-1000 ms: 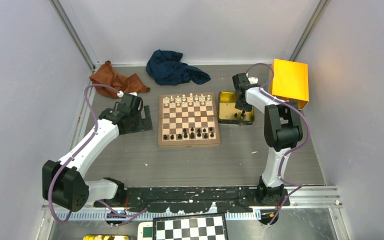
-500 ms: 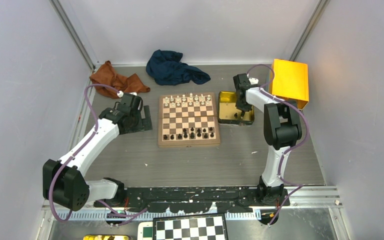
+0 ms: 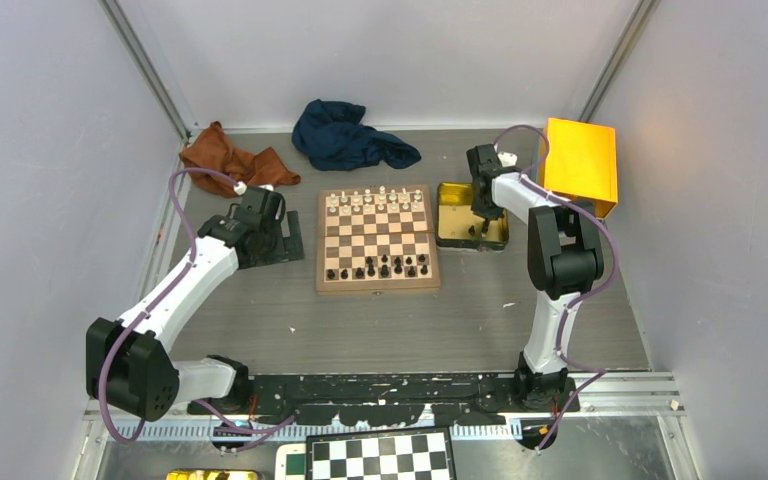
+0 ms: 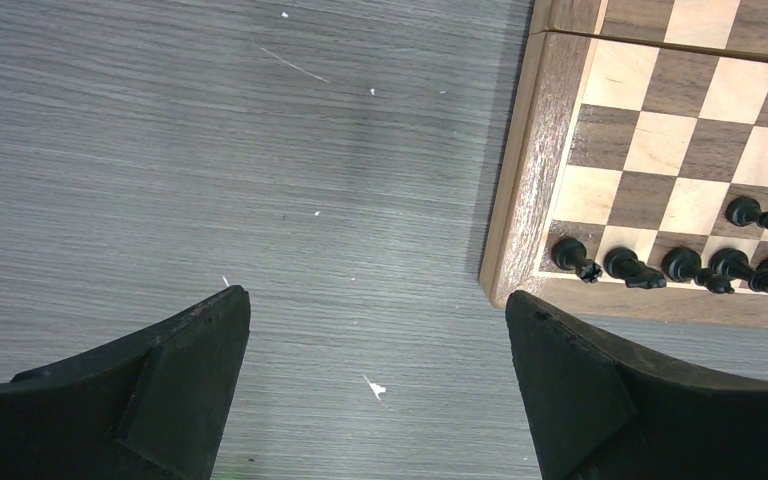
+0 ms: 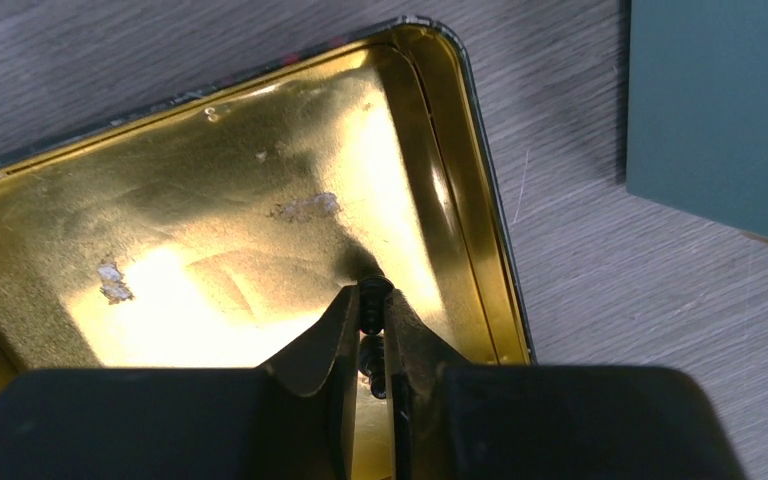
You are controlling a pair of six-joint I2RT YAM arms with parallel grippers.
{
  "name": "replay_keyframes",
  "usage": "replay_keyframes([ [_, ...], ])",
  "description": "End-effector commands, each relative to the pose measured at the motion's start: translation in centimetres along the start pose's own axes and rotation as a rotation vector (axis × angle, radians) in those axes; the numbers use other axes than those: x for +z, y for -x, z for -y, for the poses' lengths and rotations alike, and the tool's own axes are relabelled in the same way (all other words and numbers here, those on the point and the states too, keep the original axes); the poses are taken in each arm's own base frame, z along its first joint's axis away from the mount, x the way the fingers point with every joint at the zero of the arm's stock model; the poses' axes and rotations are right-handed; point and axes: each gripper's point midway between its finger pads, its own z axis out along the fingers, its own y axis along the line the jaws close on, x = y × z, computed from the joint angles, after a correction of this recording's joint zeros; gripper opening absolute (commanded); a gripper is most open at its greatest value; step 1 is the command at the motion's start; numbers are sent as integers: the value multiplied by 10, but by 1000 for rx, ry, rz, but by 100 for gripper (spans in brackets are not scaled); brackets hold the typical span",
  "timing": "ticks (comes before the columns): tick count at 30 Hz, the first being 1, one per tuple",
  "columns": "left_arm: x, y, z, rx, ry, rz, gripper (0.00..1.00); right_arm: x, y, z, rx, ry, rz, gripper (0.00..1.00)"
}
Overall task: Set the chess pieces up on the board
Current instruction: Pick up the chess piece from the storage box.
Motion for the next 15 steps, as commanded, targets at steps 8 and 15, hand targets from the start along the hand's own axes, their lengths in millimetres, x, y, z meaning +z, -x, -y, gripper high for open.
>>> replay_keyframes([
  [8, -8, 24, 6, -5, -29, 75, 100, -42, 61, -6, 35, 55, 169, 1],
  [15, -8, 24, 7, -8, -37, 80, 100, -76, 71, -32, -41, 102, 224, 1],
])
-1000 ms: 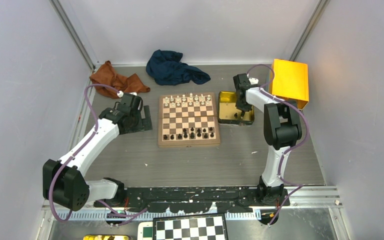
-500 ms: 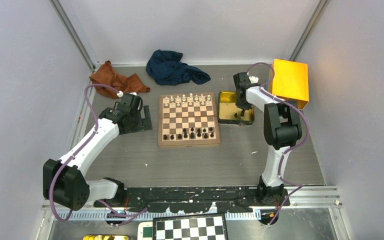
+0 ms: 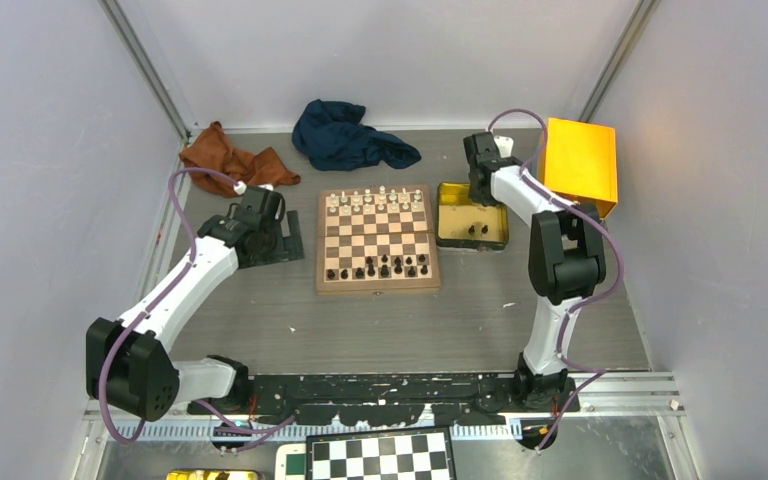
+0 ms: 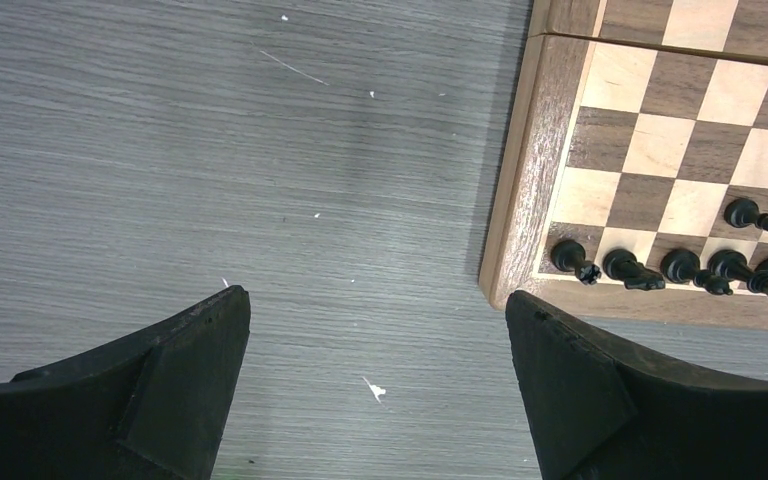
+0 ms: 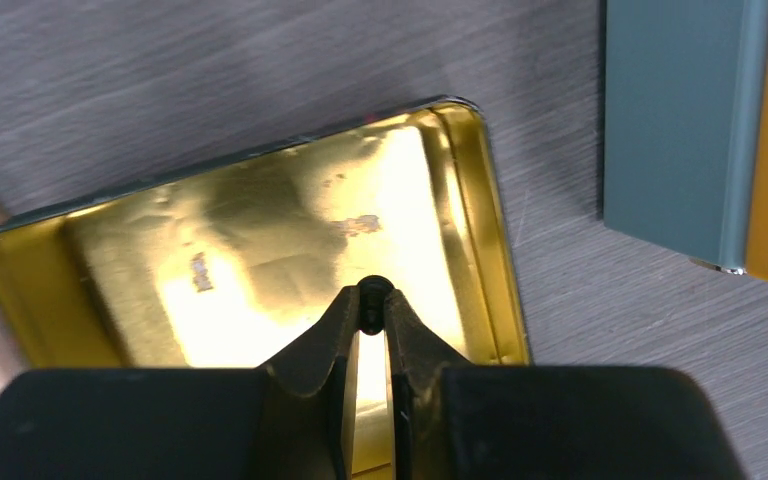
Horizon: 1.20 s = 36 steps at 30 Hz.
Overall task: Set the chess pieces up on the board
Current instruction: Pick up the chess piece from the storage box, then place the chess piece on the chessboard.
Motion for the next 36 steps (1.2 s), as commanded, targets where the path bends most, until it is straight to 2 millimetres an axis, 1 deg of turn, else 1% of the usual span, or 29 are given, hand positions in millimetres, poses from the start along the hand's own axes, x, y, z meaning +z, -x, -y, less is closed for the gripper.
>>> replay_keyframes([
  [1, -9, 24, 7, -10, -37, 81, 100, -55, 48, -26, -20, 74, 154, 1],
  [5, -12, 25, 6, -15, -41, 91, 100, -80, 45, -58, -83, 127, 174, 1],
  [10, -17, 25, 4, -22, -49, 103, 100, -112, 31, -100, -163, 214, 164, 1],
  [15, -23, 25, 3, -31, -59, 118, 100, -144, 6, -143, -252, 315, 129, 1],
  [21, -30, 21, 1, -47, -74, 135, 100, -178, -33, -186, -365, 417, 83, 1],
  [30, -38, 16, 0, -65, -94, 154, 100, -207, -85, -228, -460, 532, 17, 1],
  [34, -40, 14, -2, -64, -95, 156, 100, -215, -105, -242, -504, 562, -4, 1],
  [36, -41, 13, -2, -64, -95, 158, 100, -215, -114, -248, -522, 569, -17, 1],
])
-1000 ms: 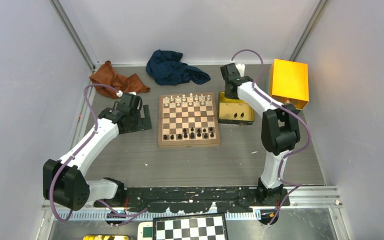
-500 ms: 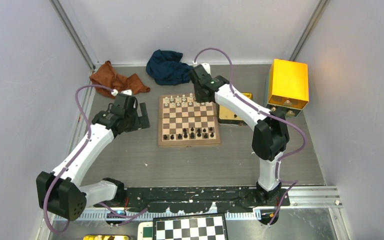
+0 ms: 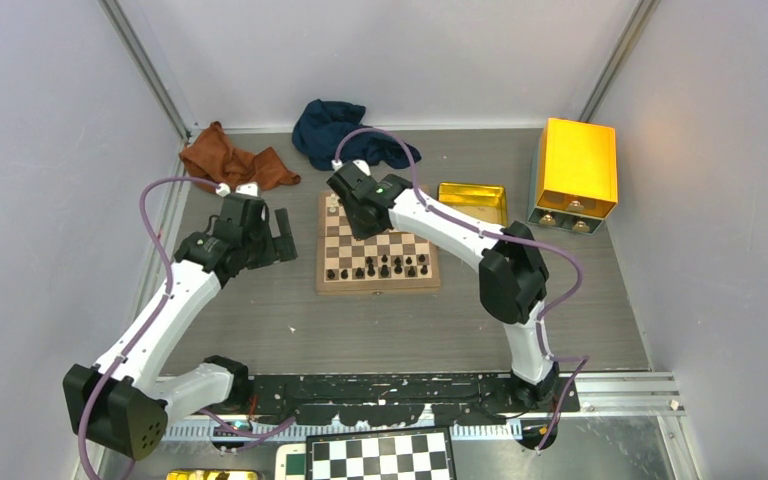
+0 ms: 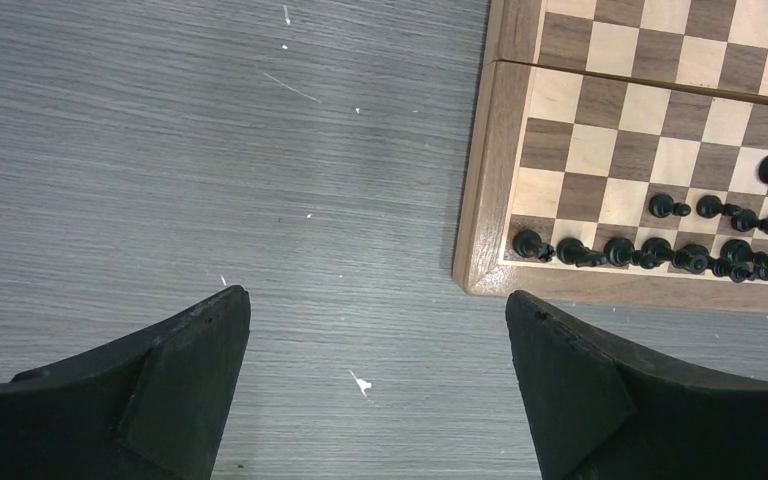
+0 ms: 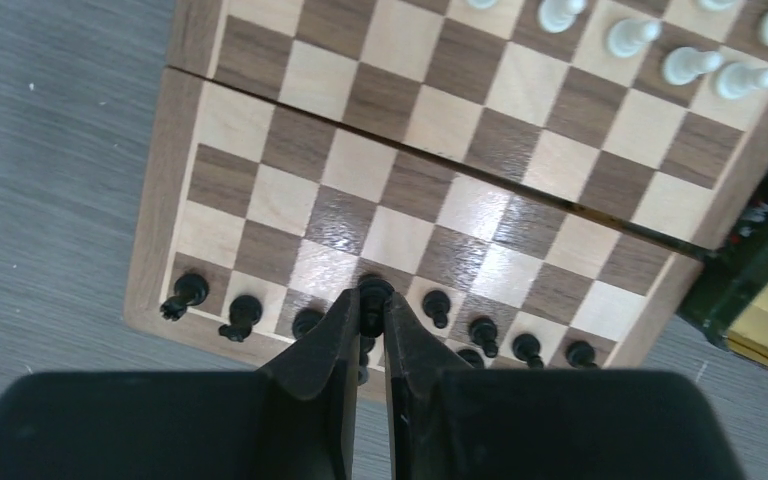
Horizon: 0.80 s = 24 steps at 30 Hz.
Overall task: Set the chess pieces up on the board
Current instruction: Place the chess piece on the chessboard.
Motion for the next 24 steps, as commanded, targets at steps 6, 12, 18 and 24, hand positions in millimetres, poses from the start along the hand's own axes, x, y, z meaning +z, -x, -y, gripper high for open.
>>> replay_keyframes([
  [6, -7, 1, -1, -14, -17, 29, 100, -1, -2, -40, -41, 79, -11, 1],
  [12, -7, 0, -2, -12, -16, 27, 100, 7, -12, -46, -58, 83, -36, 1],
  [18, -5, 1, -2, -8, -10, 22, 100, 16, -24, -45, -71, 74, -71, 1],
  [24, -3, 0, -3, -6, -4, 17, 100, 25, -32, -46, -78, 77, -97, 1],
])
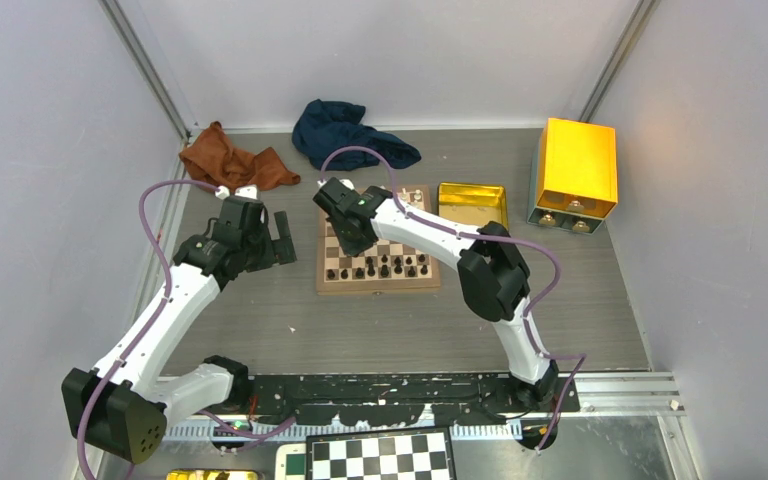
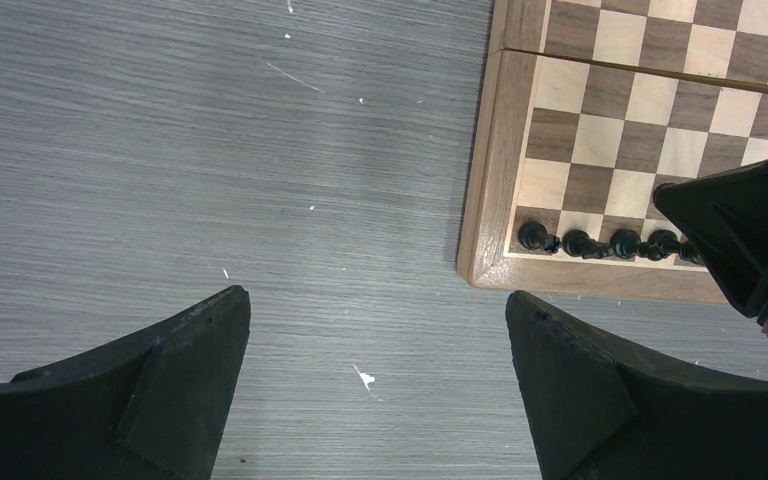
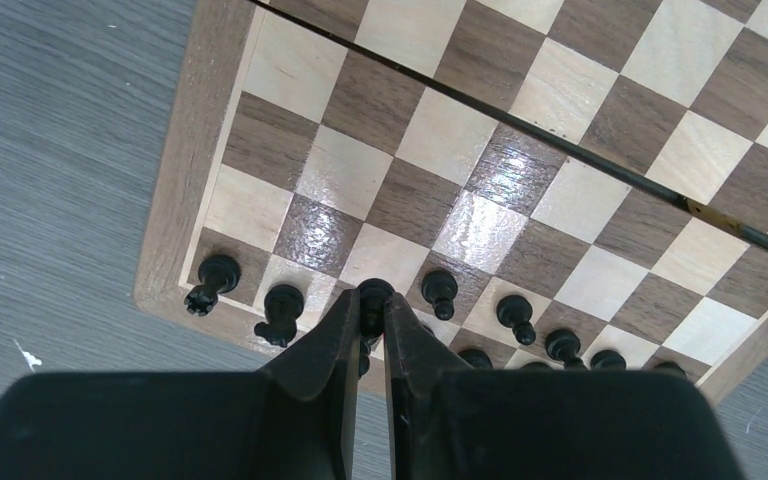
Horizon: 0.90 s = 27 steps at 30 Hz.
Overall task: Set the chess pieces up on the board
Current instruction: Place the chess piece on the chessboard.
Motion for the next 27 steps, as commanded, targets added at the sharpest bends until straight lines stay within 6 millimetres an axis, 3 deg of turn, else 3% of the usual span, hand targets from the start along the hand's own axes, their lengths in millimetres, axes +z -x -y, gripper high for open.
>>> replay_keyframes([
  [1, 0, 5, 0, -5, -1, 18, 100, 3, 2, -6, -3, 20, 4, 1],
  [27, 5, 0, 0, -3, 1, -1, 100, 22, -16, -5, -8, 13, -42, 1],
])
